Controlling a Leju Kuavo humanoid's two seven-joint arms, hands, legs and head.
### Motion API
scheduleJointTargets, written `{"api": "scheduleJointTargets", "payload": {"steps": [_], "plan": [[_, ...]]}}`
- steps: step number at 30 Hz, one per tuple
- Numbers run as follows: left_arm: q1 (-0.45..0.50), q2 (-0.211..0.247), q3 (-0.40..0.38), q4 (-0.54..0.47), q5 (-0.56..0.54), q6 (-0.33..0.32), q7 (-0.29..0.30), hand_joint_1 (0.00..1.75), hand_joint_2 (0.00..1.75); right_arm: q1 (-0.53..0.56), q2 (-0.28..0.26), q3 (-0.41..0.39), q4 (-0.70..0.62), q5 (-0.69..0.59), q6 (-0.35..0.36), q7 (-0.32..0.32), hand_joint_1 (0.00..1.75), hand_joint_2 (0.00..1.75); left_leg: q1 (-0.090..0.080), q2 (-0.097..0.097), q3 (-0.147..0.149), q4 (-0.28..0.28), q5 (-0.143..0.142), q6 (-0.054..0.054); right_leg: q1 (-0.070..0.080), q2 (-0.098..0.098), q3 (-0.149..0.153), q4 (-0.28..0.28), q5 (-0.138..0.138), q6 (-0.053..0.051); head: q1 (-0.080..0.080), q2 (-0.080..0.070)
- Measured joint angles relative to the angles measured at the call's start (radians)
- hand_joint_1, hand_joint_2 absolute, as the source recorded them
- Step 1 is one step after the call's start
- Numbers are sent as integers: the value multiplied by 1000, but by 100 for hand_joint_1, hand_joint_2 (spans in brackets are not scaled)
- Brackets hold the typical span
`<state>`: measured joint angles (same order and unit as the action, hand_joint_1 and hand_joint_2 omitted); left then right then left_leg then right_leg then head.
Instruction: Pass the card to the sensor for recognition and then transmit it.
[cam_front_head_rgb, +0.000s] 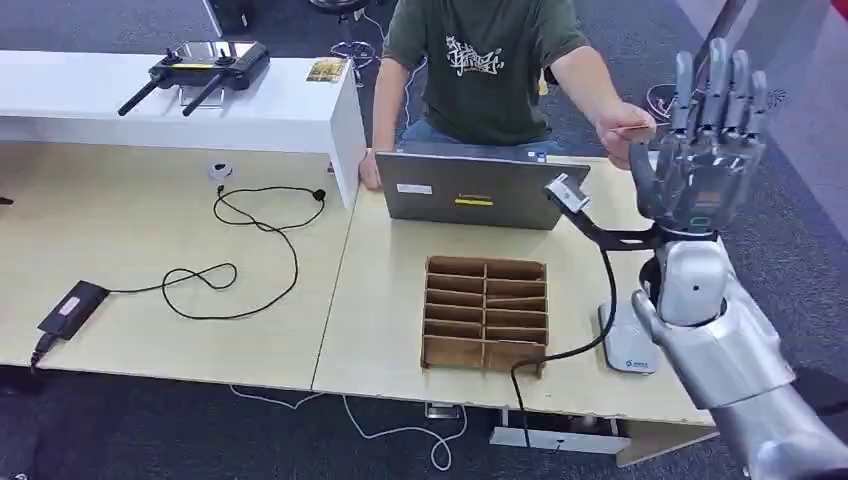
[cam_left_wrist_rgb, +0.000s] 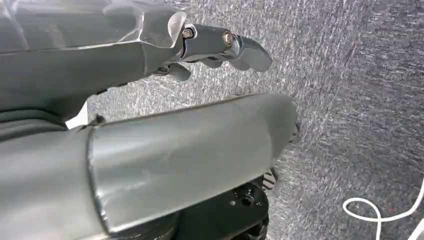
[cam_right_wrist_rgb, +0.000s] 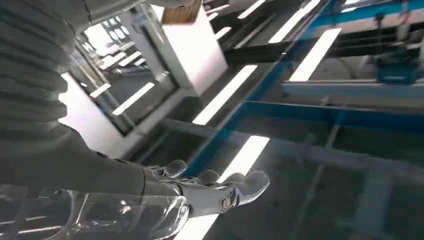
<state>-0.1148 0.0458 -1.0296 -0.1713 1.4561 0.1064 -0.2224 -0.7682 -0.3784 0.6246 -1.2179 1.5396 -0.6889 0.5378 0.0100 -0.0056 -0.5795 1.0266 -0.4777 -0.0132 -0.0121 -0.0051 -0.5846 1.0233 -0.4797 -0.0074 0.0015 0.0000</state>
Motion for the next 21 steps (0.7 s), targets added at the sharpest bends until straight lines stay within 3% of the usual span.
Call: {"api": "scheduleJointTargets", "payload": {"steps": [7, 12, 21], "plan": [[-3, 3, 0, -6, -18, 0, 0, 0, 0, -106, 61, 33, 209, 0, 46, -193, 0, 175, 0, 0, 0, 0, 0, 0, 0, 0, 0, 0, 0, 0, 0, 0], [-6, 6, 0, -8, -31, 0, 0, 0, 0, -148, 105, 11, 298, 0, 66, -260, 0, 175, -1, 0, 0, 0, 0, 0, 0, 0, 0, -1, 0, 0, 0, 0], [-10, 6, 0, -9, -35, 0, 0, 0, 0, -173, 142, -19, 366, 0, 81, -310, 0, 175, 0, 0, 0, 0, 0, 0, 0, 0, 0, -1, 0, 0, 0, 0]]}}
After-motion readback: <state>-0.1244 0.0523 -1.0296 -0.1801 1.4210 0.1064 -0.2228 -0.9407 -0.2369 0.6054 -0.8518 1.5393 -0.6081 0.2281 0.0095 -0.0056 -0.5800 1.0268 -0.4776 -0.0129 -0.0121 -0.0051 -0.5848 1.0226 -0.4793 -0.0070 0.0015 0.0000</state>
